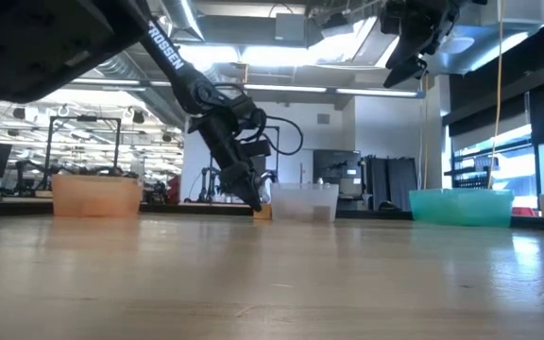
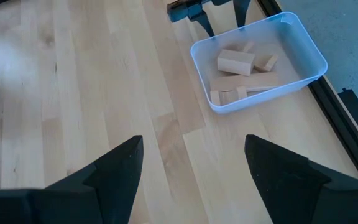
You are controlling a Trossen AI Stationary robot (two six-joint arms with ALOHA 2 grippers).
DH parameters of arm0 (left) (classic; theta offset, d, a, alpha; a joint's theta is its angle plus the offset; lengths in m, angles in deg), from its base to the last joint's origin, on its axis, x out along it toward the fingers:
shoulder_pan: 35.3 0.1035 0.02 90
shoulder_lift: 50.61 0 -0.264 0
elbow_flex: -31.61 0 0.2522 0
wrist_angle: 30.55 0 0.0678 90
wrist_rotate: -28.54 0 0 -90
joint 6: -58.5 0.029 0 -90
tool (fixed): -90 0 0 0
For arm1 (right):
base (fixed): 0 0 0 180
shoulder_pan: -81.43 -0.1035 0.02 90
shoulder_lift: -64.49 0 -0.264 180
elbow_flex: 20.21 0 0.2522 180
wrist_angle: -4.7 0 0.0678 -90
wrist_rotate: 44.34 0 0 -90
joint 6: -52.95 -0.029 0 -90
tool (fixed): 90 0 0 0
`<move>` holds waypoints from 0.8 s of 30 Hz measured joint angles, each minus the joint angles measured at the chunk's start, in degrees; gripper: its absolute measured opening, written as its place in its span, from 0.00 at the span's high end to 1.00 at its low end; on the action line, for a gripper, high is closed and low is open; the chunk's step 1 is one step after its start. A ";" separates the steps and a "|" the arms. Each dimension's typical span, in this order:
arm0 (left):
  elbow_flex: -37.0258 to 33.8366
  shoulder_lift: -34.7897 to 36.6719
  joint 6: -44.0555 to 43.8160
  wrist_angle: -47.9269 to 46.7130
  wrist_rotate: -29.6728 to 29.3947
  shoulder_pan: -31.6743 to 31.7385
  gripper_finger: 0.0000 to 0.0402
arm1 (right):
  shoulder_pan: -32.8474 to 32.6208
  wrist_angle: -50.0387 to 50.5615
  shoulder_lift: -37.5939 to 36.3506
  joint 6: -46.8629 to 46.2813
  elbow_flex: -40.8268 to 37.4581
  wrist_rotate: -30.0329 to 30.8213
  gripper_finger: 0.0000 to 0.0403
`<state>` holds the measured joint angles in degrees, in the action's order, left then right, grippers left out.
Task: Sort & place blocks by color
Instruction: Put the orange block into the orange bin
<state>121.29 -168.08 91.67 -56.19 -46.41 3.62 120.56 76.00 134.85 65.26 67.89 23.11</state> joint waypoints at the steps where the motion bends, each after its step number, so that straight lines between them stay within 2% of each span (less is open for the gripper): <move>1: 0.00 0.00 0.00 0.09 -0.68 -0.03 0.40 | 0.00 0.00 0.00 0.00 0.00 0.00 0.30; 4: 0.00 0.00 0.07 0.75 -2.72 -0.08 0.40 | 0.00 0.00 0.00 -0.02 0.00 0.00 0.30; 13: 0.00 0.00 -1.40 1.20 -2.97 -0.40 0.40 | -0.02 -0.04 0.00 -0.02 0.00 0.00 0.30; 24: 0.00 0.00 1.92 0.65 0.24 -0.66 0.40 | -0.01 -0.04 0.00 -0.01 0.00 0.00 0.30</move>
<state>121.29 -168.08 93.59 -55.54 -46.17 2.96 120.55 75.95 134.85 65.26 67.89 23.11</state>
